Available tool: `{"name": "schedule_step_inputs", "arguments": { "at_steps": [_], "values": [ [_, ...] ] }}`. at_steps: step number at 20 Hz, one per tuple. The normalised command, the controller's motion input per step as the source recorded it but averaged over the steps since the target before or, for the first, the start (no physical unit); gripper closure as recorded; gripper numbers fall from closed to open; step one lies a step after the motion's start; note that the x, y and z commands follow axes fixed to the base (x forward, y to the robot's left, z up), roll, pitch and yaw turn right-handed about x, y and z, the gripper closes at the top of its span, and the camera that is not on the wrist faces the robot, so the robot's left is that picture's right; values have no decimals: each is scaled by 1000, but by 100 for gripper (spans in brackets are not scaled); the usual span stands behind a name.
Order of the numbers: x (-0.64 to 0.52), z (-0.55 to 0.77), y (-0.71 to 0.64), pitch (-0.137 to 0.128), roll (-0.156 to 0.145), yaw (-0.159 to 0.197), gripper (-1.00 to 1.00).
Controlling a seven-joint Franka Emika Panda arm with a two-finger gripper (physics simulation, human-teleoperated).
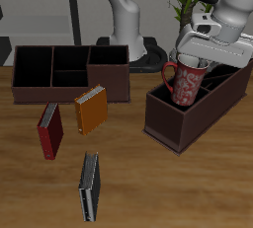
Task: Place the red mug into the left desk caddy's right compartment
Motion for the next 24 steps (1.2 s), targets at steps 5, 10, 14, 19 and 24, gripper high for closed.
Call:
{"name": "schedule_step_inputs", "arguments": {
  "at_steps": [5,10,14,19,24],
  "values": [
    [-8,-150,-13,27,8,-17,100],
    [41,-173,-65,29,-5,-17,100],
    [47,-149,18,30,12,-21,100],
    [6,-104,88,19,18,-11,100],
    [-3,-129,60,23,21,-5,100]
  ]
}}
